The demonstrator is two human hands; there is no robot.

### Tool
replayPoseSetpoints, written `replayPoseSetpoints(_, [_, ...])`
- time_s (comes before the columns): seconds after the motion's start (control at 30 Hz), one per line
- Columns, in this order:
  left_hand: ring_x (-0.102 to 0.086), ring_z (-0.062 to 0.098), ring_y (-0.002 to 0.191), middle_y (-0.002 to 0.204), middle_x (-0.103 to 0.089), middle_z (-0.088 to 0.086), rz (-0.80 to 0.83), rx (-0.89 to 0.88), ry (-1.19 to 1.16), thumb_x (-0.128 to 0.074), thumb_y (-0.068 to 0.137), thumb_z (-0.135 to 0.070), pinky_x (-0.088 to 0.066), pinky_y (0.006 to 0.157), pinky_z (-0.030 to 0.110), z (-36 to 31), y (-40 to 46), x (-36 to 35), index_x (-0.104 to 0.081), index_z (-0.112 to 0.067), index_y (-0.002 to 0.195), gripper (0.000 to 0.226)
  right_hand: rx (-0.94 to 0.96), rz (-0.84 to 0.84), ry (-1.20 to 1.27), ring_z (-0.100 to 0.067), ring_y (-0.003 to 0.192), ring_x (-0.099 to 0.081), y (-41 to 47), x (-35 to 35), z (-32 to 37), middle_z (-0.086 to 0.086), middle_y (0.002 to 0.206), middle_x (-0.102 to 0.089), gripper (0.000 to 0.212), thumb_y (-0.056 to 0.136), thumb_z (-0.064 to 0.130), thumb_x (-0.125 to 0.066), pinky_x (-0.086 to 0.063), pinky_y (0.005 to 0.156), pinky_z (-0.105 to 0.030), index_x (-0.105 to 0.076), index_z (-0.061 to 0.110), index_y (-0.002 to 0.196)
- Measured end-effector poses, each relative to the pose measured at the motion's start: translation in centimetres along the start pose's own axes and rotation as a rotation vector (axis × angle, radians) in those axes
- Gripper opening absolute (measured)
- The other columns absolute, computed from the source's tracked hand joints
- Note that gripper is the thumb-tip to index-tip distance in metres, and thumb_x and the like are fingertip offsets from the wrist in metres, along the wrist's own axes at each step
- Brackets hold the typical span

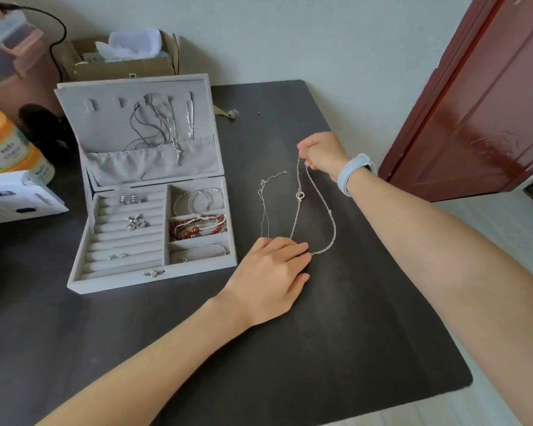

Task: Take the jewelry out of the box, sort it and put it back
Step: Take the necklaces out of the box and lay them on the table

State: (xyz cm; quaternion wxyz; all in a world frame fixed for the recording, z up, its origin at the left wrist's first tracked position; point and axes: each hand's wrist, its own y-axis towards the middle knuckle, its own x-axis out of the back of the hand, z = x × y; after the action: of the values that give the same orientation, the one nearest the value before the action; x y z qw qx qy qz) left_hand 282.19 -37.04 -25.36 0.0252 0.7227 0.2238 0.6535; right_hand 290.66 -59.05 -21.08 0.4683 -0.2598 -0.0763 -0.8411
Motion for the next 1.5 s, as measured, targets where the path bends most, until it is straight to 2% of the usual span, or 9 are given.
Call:
replayPoseSetpoints(0.13, [-0.063, 0.018, 0.095, 0.107, -0.069, -0.001, -0.078, 0.029, 0.025, -0.045, 0.083, -0.028, -0.033, 0.084, 0.032, 0.4, -0.2, 0.3, -0.069, -0.013, 0.101, 0.034, 0.155, -0.046, -0.239, -0.023, 0.1, -0.056, -1.1, 0.0, -0.8, -0.013, 0.118, -0.06, 0.029, 0.088, 0.004, -0.043, -0.04, 0.094, -0.028, -0.063, 0.005, 0.109])
replayPoseSetpoints(0.3, [-0.06, 0.022, 0.109, 0.108, -0.069, -0.002, -0.063, 0.063, 0.135, -0.044, 0.084, -0.034, -0.031, 0.088, 0.039, 0.9, -0.9, 0.5, -0.069, -0.013, 0.1, 0.036, 0.422, -0.019, -0.57, -0.025, 0.128, -0.042, -5.4, 0.1, -3.8, -0.009, 0.14, -0.045, 0.035, 0.094, 0.015, -0.037, -0.033, 0.106, -0.042, -0.051, 0.009, 0.126])
replayPoseSetpoints(0.4, [-0.055, 0.024, 0.118, 0.108, -0.069, -0.004, -0.031, 0.034, 0.197, -0.042, 0.086, -0.038, -0.029, 0.09, 0.042, 0.6, -1.1, 0.7, -0.07, -0.014, 0.098, 0.038, 0.377, 0.161, -0.824, -0.015, 0.143, -0.011, -6.8, -0.3, -5.1, 0.0, 0.155, -0.015, 0.046, 0.099, 0.03, -0.024, -0.006, 0.116, -0.047, -0.023, 0.015, 0.143])
replayPoseSetpoints(0.57, [-0.053, 0.027, 0.121, 0.11, -0.069, -0.004, -0.014, 0.005, 0.243, -0.039, 0.087, -0.044, -0.028, 0.092, 0.046, 0.0, -1.4, 0.6, -0.069, -0.014, 0.101, 0.045, 0.33, 0.266, -0.925, -0.014, 0.143, 0.004, -5.3, -0.7, -3.8, 0.005, 0.156, 0.003, 0.049, 0.099, 0.035, -0.012, 0.003, 0.115, -0.053, -0.007, 0.021, 0.146])
replayPoseSetpoints(0.77, [-0.055, 0.026, 0.117, 0.11, -0.068, -0.003, 0.005, 0.021, 0.266, -0.037, 0.087, -0.045, -0.025, 0.096, 0.05, 0.4, -1.3, 1.3, -0.069, -0.018, 0.104, 0.045, 0.35, 0.291, -0.878, -0.015, 0.144, 0.003, -4.3, -1.1, -2.1, 0.0, 0.157, -0.002, 0.047, 0.1, 0.032, -0.017, 0.0, 0.115, -0.051, -0.015, 0.019, 0.145])
replayPoseSetpoints(1.0, [-0.059, 0.027, 0.113, 0.114, -0.066, 0.006, -0.107, 0.19, 0.32, -0.038, 0.083, -0.039, -0.04, 0.093, 0.053, 5.5, 0.1, 5.5, -0.069, -0.017, 0.103, 0.042, 0.601, 0.067, -0.653, -0.021, 0.138, -0.026, -5.8, -1.9, 2.2, -0.006, 0.147, -0.036, 0.039, 0.096, 0.02, -0.037, -0.021, 0.113, -0.037, -0.043, 0.012, 0.133])
replayPoseSetpoints(1.2, [-0.06, 0.034, 0.108, 0.112, -0.066, 0.013, -0.251, 0.382, 0.388, -0.065, 0.075, -0.017, -0.044, 0.087, 0.052, 13.2, 0.0, 10.9, -0.068, -0.011, 0.102, 0.028, 0.749, -0.12, -0.493, -0.027, 0.105, -0.053, -6.4, -5.6, 8.0, -0.009, 0.109, -0.064, 0.028, 0.091, 0.01, -0.044, -0.042, 0.089, -0.039, -0.059, 0.008, 0.114])
replayPoseSetpoints(1.37, [-0.06, 0.034, 0.104, 0.109, -0.066, 0.013, -0.336, 0.53, 0.425, -0.044, 0.081, -0.019, -0.043, 0.085, 0.053, 19.3, -0.3, 14.7, -0.065, -0.008, 0.105, 0.034, 0.712, -0.119, -0.396, -0.022, 0.094, -0.058, -6.1, -10.5, 12.4, -0.004, 0.1, -0.066, 0.023, 0.093, 0.019, -0.043, -0.044, 0.073, -0.032, -0.056, 0.013, 0.111])
replayPoseSetpoints(1.5, [-0.046, 0.032, 0.124, 0.129, -0.055, 0.013, -0.3, 0.633, 0.442, -0.054, 0.089, -0.019, -0.028, 0.099, 0.057, 22.5, -0.6, 15.7, -0.054, -0.008, 0.125, 0.039, 0.612, -0.14, -0.38, -0.026, 0.091, -0.061, -5.3, -13.8, 14.6, -0.005, 0.096, -0.068, 0.024, 0.094, 0.027, -0.043, -0.043, 0.068, -0.031, -0.051, 0.014, 0.113])
